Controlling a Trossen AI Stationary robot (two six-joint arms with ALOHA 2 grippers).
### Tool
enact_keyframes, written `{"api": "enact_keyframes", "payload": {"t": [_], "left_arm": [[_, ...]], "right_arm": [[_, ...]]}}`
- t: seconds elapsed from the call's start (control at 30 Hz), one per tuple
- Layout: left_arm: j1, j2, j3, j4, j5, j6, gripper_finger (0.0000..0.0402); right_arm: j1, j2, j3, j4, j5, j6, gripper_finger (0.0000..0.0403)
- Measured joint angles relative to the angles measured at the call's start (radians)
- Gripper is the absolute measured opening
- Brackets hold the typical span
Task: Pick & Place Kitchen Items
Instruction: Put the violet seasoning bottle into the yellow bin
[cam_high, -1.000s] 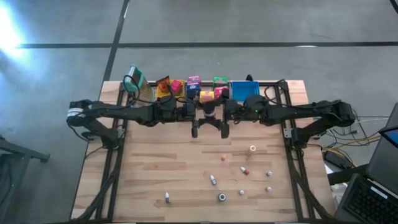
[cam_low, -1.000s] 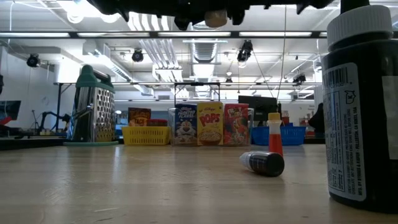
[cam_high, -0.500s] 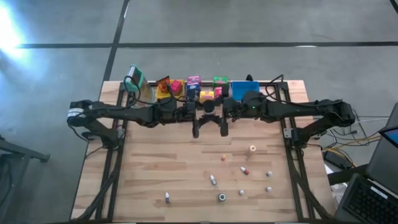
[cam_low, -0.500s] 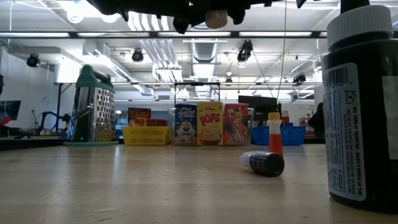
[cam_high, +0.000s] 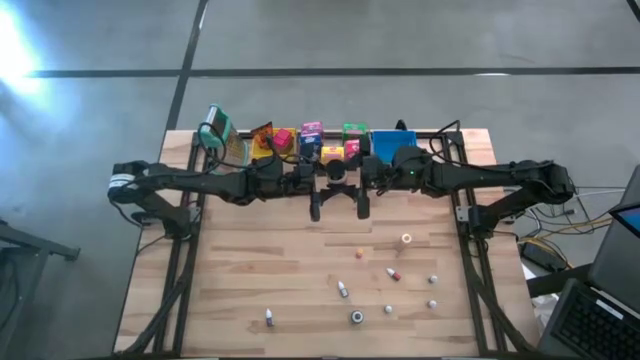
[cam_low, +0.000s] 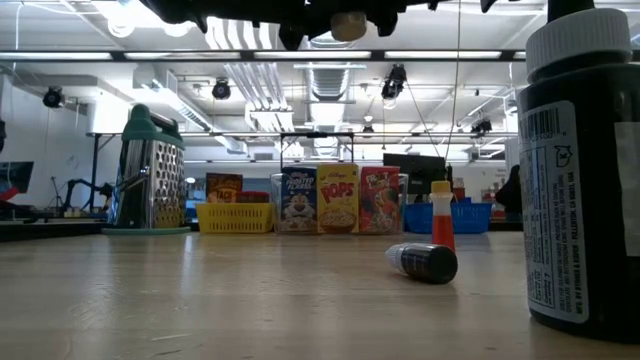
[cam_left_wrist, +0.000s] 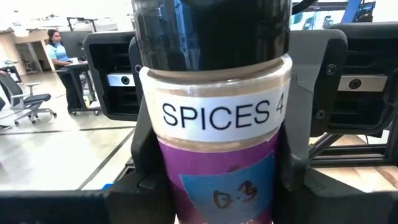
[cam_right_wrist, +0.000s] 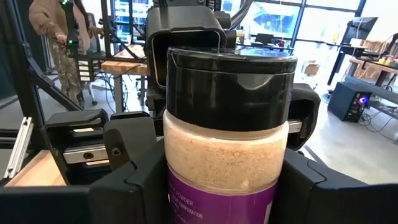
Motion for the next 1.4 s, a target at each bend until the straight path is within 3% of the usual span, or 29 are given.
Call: {"api": "enact_keyframes", "payload": {"t": [0.13,0.33,0.6,0.83,1.17,1.27,1.4], "left_arm": [[0.0,0.0,0.004,-0.033,-0.001,-0.016,0.0197],[0.001,-0.004,0.045,-0.152,-0.002,-0.061,0.0249],[0.003,-0.032,0.161,-0.526,-0.008,-0.063,0.0305],[0.012,-0.086,0.291,-0.843,-0.011,-0.074,0.0306],[0.014,-0.079,0.468,-1.148,-0.004,-0.132,0.0309],[0.014,-0.079,0.482,-1.175,-0.002,-0.147,0.0309],[0.005,-0.078,0.451,-1.09,0.003,-0.141,0.031]], "right_arm": [[0.0,-0.003,-0.002,-0.004,0.0,0.005,0.0188],[0.0,-0.012,-0.004,-0.012,-0.001,-0.01,0.018],[-0.007,-0.051,-0.005,-0.088,0.014,-0.017,0.0182],[-0.006,-0.064,-0.003,-0.235,-0.001,0.003,0.0185],[0.01,-0.006,-0.003,-0.264,-0.046,0.014,0.0183],[0.01,0.006,-0.003,-0.25,-0.046,0.009,0.0182],[0.014,0.023,-0.003,-0.214,-0.045,0.005,0.0187]]}}
